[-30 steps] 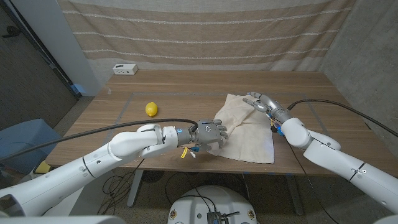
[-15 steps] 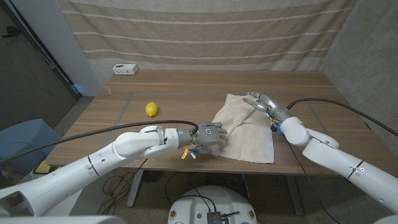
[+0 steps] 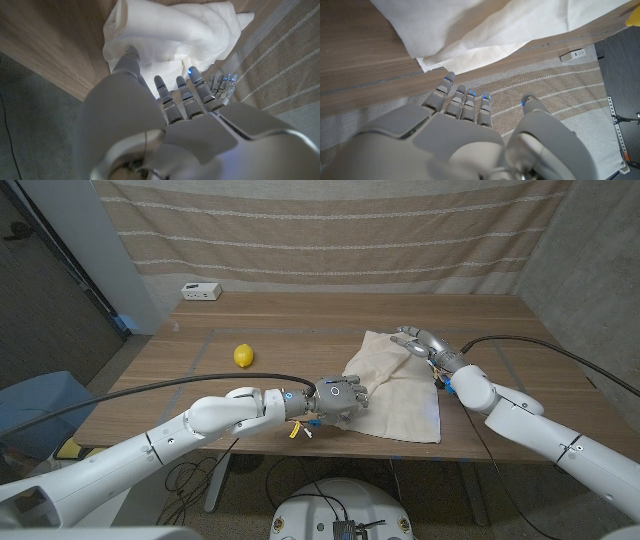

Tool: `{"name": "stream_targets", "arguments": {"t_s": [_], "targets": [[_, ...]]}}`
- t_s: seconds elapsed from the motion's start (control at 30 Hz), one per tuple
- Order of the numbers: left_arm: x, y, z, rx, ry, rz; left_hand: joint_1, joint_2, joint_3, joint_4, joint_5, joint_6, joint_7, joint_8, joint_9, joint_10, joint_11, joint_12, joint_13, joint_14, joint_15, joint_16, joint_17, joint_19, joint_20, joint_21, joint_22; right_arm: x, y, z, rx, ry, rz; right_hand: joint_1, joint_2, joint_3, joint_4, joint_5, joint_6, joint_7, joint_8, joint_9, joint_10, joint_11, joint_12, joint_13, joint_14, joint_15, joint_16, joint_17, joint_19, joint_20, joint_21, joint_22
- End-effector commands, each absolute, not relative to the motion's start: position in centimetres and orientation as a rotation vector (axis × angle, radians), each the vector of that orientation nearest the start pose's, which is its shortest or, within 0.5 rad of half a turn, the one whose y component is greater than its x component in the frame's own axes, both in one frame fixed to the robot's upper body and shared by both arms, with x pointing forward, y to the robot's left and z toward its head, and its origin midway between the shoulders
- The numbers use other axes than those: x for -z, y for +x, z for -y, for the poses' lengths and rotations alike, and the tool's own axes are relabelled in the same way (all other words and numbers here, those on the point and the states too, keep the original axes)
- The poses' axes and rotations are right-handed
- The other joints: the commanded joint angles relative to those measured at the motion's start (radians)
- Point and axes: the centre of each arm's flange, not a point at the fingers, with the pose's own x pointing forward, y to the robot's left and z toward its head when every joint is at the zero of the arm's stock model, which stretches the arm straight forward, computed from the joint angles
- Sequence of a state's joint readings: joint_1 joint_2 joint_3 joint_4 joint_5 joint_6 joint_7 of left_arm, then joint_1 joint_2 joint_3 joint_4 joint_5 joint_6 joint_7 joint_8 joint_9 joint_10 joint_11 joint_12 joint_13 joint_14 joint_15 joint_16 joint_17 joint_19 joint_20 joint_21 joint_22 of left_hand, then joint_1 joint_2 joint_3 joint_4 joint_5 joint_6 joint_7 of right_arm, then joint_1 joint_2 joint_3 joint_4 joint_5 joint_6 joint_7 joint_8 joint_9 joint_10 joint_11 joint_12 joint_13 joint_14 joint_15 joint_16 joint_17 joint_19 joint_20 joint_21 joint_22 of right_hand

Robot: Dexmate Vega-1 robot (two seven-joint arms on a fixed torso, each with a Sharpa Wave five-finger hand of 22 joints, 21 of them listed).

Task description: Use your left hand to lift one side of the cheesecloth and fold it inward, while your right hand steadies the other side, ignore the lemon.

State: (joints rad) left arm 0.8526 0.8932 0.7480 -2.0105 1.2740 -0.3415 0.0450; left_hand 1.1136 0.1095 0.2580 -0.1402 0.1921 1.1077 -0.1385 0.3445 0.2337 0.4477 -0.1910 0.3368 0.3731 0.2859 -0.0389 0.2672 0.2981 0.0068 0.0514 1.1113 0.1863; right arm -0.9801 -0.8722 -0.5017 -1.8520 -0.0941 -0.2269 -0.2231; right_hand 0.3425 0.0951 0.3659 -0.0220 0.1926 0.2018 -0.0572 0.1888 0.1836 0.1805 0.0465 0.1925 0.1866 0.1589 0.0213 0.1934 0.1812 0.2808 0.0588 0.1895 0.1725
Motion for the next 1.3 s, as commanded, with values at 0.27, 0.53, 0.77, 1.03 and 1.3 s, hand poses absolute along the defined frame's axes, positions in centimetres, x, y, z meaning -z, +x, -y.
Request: {"name": "stream_targets", "arguments": {"t_s": [0.27, 0.53, 0.77, 1.03, 1.3], "targets": [[6.1, 48.2, -9.0, 0.363, 1.828, 1.328, -0.038, 0.086, 0.099, 0.088, 0.114, -0.349, 0.01, 0.232, 0.437, -0.058, 0.019, 0.019, 0.11, -0.078, -0.05, -0.001, 0.076, -0.065, 0.111, 0.087, 0.029, 3.3, 58.7, 26.7, -0.004, -0.983, 0.502, -0.003, 0.008, -0.002, -0.007, 0.004, 0.004, 0.0, 0.002, 0.002, 0.004, -0.001, 0.001, 0.002, 0.01, 0.0, 0.001, 0.004, 0.003, -0.005, 0.005, -0.001], [4.4, 47.7, -9.1, 0.388, 1.613, 1.338, -0.04, 0.087, 0.144, 0.106, 0.128, -0.423, 0.024, 0.329, 0.579, -0.048, 0.027, 0.043, 0.153, -0.08, -0.043, 0.0, 0.099, -0.074, 0.119, 0.133, 0.031, 3.3, 58.7, 26.8, -0.005, -0.979, 0.506, -0.006, 0.009, -0.003, -0.006, 0.004, 0.004, 0.0, 0.002, 0.002, 0.003, -0.001, 0.001, 0.002, 0.009, 0.0, 0.001, 0.005, 0.003, -0.005, 0.004, -0.001], [3.7, 47.6, -8.2, 0.389, 1.515, 1.397, -0.039, 0.082, 0.163, 0.105, 0.128, -0.441, 0.03, 0.378, 0.64, -0.044, 0.023, 0.056, 0.174, -0.077, -0.043, 0.001, 0.109, -0.07, 0.112, 0.155, 0.028, 3.3, 58.6, 26.8, -0.005, -0.975, 0.514, -0.008, 0.009, -0.003, -0.005, 0.004, 0.004, 0.0, 0.002, 0.002, 0.004, -0.001, 0.001, 0.002, 0.009, 0.001, 0.001, 0.005, 0.003, -0.005, 0.004, -0.001], [2.8, 47.1, -6.7, 0.364, 1.456, 1.518, -0.041, 0.076, 0.169, 0.102, 0.125, -0.437, 0.02, 0.392, 0.643, -0.042, 0.021, 0.064, 0.186, -0.069, -0.051, 0.004, 0.115, -0.061, 0.101, 0.167, 0.024, 3.2, 58.0, 27.0, 0.002, -0.964, 0.535, -0.009, 0.009, -0.003, -0.006, 0.004, 0.003, 0.001, 0.001, 0.002, 0.004, -0.001, 0.001, 0.002, 0.009, 0.0, 0.001, 0.005, 0.003, -0.005, 0.004, -0.001], [1.9, 46.8, -4.4, 0.315, 1.383, 1.665, -0.042, 0.072, 0.175, 0.096, 0.122, -0.428, 0.014, 0.4, 0.632, -0.037, 0.019, 0.072, 0.197, -0.061, -0.057, 0.005, 0.119, -0.051, 0.094, 0.179, 0.02, 2.9, 57.7, 27.0, -0.01, -0.971, 0.556, -0.01, 0.008, -0.004, -0.007, 0.004, 0.003, 0.0, 0.001, 0.002, 0.003, -0.002, 0.0, 0.002, 0.008, 0.0, 0.001, 0.005, 0.003, -0.003, 0.004, -0.001]]}}
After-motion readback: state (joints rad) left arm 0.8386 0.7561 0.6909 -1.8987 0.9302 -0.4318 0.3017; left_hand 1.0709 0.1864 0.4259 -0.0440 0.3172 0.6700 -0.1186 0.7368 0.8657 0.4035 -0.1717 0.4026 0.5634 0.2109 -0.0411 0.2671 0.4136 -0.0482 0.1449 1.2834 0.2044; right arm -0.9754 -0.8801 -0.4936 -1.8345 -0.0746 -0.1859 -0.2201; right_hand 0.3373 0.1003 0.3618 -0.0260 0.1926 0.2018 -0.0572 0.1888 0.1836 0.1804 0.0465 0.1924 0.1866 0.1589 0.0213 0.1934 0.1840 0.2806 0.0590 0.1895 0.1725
